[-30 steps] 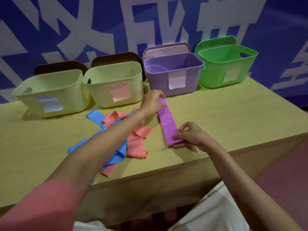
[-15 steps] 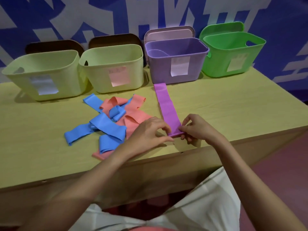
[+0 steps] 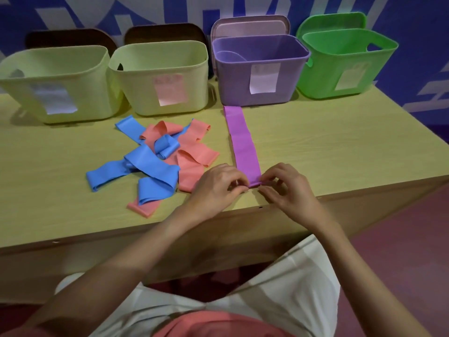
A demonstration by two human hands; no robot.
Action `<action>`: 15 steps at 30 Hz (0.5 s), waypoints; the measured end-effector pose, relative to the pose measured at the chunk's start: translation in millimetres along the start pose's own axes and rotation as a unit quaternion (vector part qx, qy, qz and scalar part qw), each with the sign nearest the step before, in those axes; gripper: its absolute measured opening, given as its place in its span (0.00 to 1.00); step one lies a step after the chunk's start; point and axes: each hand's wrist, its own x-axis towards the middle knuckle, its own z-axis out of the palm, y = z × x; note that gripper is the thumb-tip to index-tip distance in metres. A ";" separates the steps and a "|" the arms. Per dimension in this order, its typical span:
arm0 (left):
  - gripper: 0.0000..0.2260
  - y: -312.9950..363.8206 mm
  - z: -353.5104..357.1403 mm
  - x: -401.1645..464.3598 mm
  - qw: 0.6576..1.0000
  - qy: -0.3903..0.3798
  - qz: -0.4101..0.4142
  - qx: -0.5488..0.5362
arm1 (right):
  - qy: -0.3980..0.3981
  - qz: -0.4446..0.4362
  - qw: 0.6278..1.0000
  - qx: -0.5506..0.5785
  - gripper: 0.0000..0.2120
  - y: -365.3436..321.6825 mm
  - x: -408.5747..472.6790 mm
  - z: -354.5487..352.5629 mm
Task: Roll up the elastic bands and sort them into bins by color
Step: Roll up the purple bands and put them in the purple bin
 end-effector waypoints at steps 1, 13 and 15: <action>0.04 0.2 0.0 -1.3 1.000 0.003 -0.003 -0.001 | 0.005 -0.004 1.000 -0.007 0.06 1.2 -1.1 2.9; 0.03 3.7 5.2 -9.1 0.993 0.037 0.053 0.094 | 0.056 -0.031 0.997 -0.037 0.02 5.8 -8.3 14.9; 0.03 3.6 4.8 -9.6 0.992 0.037 0.061 0.103 | 0.068 -0.048 0.995 -0.056 0.02 6.4 -9.3 17.4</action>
